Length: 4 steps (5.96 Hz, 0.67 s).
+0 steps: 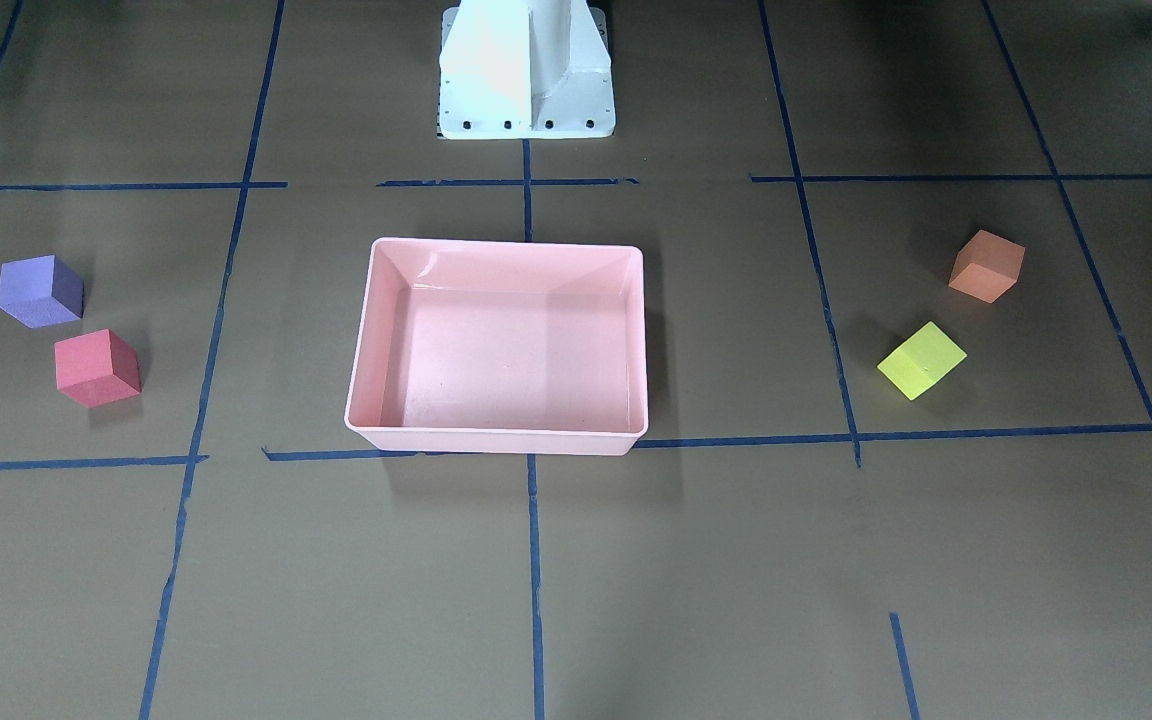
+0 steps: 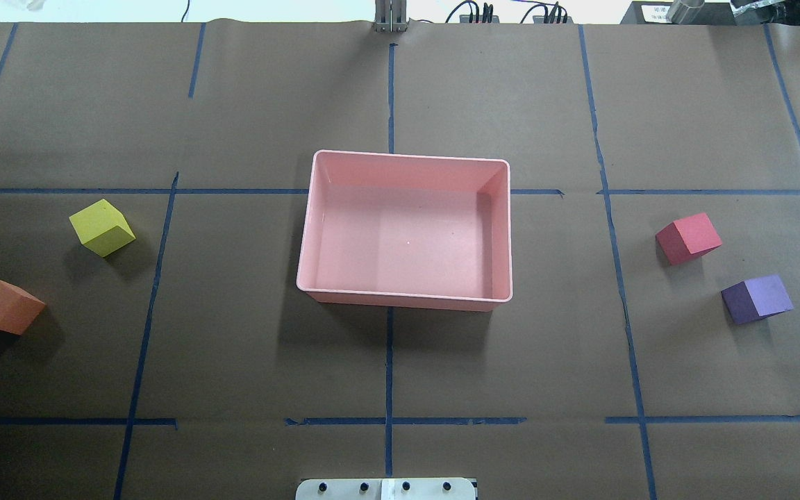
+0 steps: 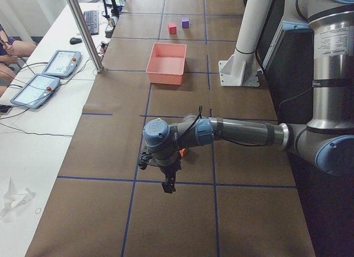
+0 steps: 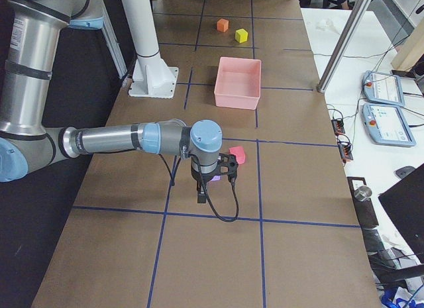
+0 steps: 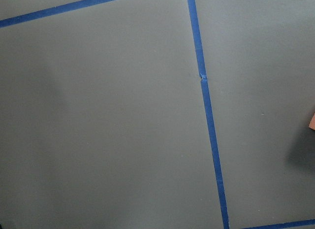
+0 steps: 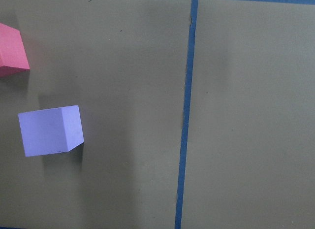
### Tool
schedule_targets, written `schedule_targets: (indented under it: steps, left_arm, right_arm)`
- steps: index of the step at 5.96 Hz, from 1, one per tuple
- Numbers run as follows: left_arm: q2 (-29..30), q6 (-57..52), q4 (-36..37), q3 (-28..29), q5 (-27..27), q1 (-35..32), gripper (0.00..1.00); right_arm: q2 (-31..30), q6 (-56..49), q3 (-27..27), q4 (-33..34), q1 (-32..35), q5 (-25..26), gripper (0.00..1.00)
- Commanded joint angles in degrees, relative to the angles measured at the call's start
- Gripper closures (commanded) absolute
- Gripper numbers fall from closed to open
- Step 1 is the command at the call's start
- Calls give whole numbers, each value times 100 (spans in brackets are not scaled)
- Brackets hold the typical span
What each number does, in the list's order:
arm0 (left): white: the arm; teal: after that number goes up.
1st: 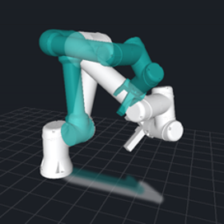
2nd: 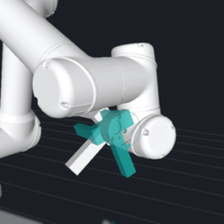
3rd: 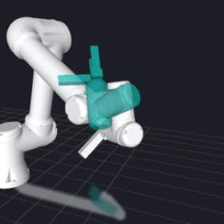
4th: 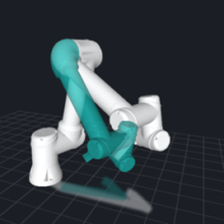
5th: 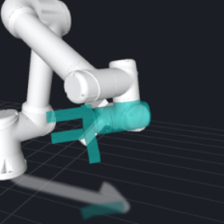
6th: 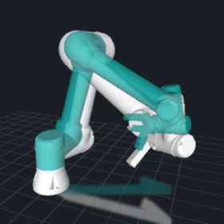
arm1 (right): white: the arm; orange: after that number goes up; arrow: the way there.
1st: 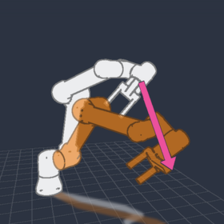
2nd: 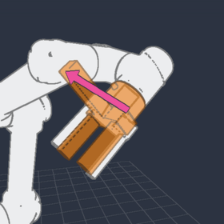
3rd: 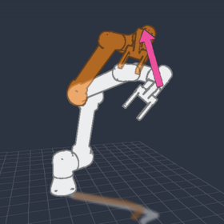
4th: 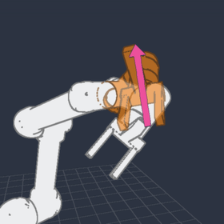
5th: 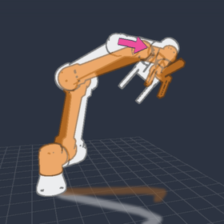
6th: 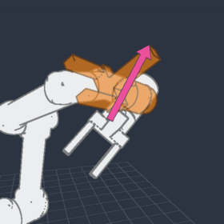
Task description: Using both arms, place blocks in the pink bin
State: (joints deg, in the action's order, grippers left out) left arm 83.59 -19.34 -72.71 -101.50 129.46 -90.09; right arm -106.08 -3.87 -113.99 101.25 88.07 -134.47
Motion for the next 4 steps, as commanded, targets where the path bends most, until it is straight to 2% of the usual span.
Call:
schedule_targets:
  steps: [1,3,4]
  left_arm:
    - [0,0,3,-71,0,0,0]
    - [17,61,-23,-134,-9,44,0]
    - [374,62,-137,-151,0,44,0]
  right_arm:
    - [0,0,34,9,0,0,0]
    - [61,35,35,-9,0,26,0]
    - [427,27,35,0,0,-17,0]
